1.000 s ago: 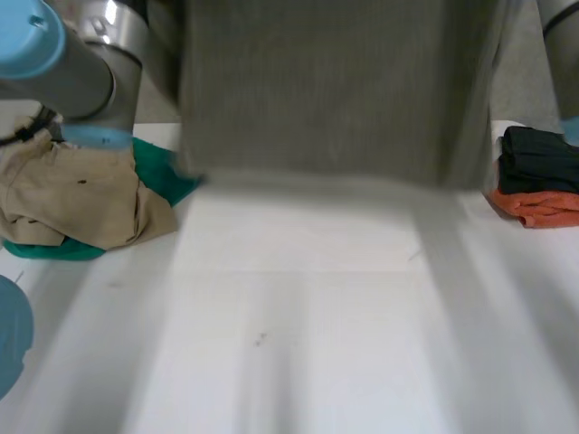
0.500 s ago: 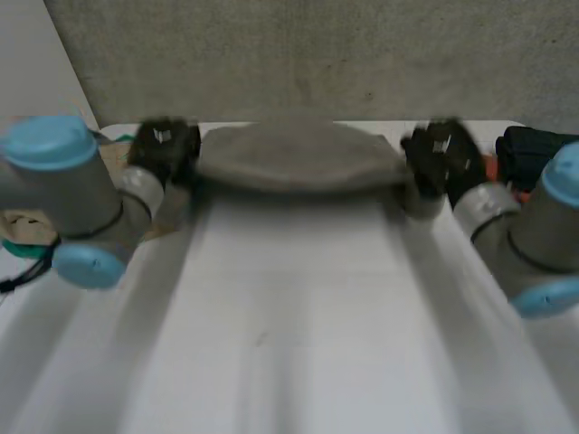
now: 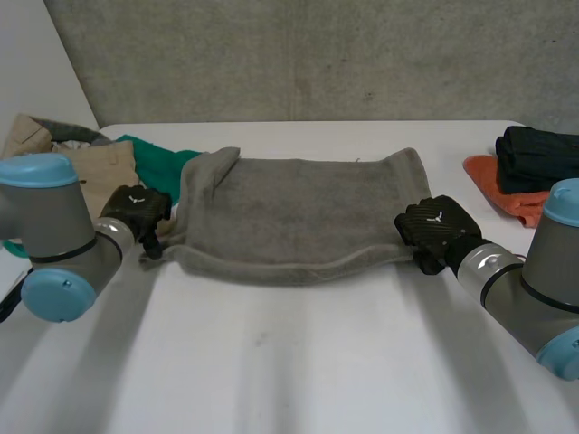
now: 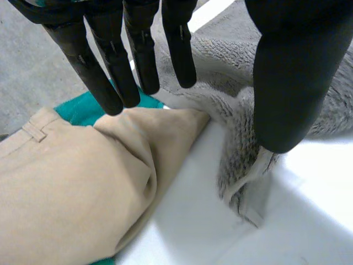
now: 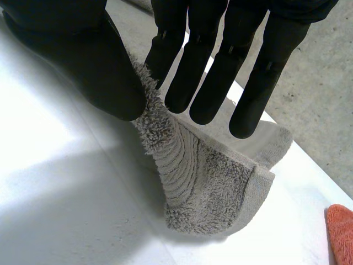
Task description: Fold the laundry.
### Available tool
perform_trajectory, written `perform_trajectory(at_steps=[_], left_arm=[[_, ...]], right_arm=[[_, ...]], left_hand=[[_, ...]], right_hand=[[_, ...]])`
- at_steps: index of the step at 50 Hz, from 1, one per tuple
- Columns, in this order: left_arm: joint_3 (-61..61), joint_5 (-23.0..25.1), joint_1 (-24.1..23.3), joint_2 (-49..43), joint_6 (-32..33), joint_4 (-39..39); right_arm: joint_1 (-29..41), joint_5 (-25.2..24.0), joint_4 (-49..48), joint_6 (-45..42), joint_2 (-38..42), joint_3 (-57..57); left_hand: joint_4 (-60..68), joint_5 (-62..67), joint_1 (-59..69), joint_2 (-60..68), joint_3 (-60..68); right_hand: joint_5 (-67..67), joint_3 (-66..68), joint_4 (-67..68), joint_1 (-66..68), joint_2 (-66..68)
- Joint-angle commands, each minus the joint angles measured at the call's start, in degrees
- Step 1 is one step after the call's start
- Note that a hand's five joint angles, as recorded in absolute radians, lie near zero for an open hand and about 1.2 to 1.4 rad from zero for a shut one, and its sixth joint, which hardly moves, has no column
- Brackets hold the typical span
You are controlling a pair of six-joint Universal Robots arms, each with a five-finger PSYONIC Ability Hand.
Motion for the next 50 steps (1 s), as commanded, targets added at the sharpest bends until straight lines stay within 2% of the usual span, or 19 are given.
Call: perform_trajectory(at_steps=[1,5,9,15,25,26,28,30,31,33,34,35,37,42,50], left_arm=[[-3.0,3.5,0.4,2.1,0.1,-2.5],[-2.8,4.9,0.5,1.6,0.1,-2.7],[-2.2,4.8,1.0,1.2,0.4,-2.8],[-2.8,4.7,1.2,2.3,0.9,-4.1],[-2.3,4.5,1.0,0.1,4.1,-2.8],[-2.1,4.6,1.1,-0.5,4.7,-2.5],[-1.2,4.6,1.2,-2.2,6.6,-2.0],[-0.3,4.8,1.2,-2.9,7.8,-2.1],[0.1,4.5,1.2,-2.9,8.6,-2.6],[0.4,4.3,1.0,-2.4,9.1,-3.5],[0.4,4.2,0.9,-1.9,9.1,-4.0],[0.2,4.6,0.8,-1.0,8.8,-4.5],[-0.1,4.6,0.8,-0.2,8.4,-4.8],[-0.9,4.9,1.3,1.6,6.9,-4.1],[-1.7,5.8,2.1,3.0,6.0,-4.4]], right_arm=[[0.0,-0.2,0.4,0.2,0.9,-0.2],[0.1,-0.2,0.5,0.6,0.9,-0.5],[0.1,-0.1,0.9,0.5,0.7,-0.8],[-0.2,-0.1,1.1,0.5,0.6,-0.7],[-0.2,-0.1,1.1,0.8,1.1,-0.7],[-0.1,-0.1,1.1,0.8,1.2,-0.6],[-0.1,0.0,1.2,0.8,1.3,-0.7],[-0.1,-0.2,1.4,0.9,1.3,-0.8],[-0.1,-0.3,1.9,0.6,1.1,-1.0],[0.1,-0.4,3.0,0.1,1.0,-1.6],[0.1,-0.2,3.8,-0.4,0.9,-2.0],[0.5,0.2,7.0,-2.0,0.9,-3.2],[0.1,0.3,11.1,-4.5,0.7,-4.8],[-2.8,-0.5,23.8,-12.0,-0.9,-13.6],[-3.1,0.2,33.5,-20.6,6.5,-28.3]], left_hand=[[26.3,26.3,26.0,26.3,26.2],[26.6,26.7,26.3,26.7,26.6],[10.5,10.5,10.2,10.5,10.5],[6.0,6.0,5.7,6.0,5.9],[6.4,6.5,6.1,6.5,6.4],[7.4,7.5,7.1,7.5,7.4],[18.5,18.5,18.2,18.5,18.5],[35.1,35.2,34.8,35.2,35.1],[48.3,48.4,48.1,48.4,48.3],[48.5,48.5,48.2,48.5,48.5],[48.5,48.5,48.2,48.5,48.5],[48.5,48.5,48.2,48.5,48.5],[48.5,48.5,48.2,48.5,48.5],[48.5,48.5,48.2,48.5,48.5],[48.5,48.5,48.2,48.5,48.5]], right_hand=[[12.8,11.7,11.3,15.6,12.6],[12.8,11.7,11.3,15.6,12.6],[12.8,11.7,11.3,15.6,12.6],[12.8,11.7,11.3,15.6,12.6],[12.8,11.7,11.3,15.6,12.6],[12.8,11.7,11.3,15.6,12.6],[12.8,11.7,11.3,15.6,12.6],[12.8,11.7,11.3,15.6,12.6],[12.8,11.7,11.3,15.6,12.6],[1.2,0.2,-0.2,4.0,1.0],[-8.0,-9.1,-9.5,-5.2,-8.2],[-23.9,-25.0,-25.4,-21.1,-24.1],[-34.7,-35.7,-36.1,-31.8,-34.8],[-41.1,-42.1,-42.5,-38.3,-41.3],[-40.3,-41.3,-41.7,-37.4,-40.4]])
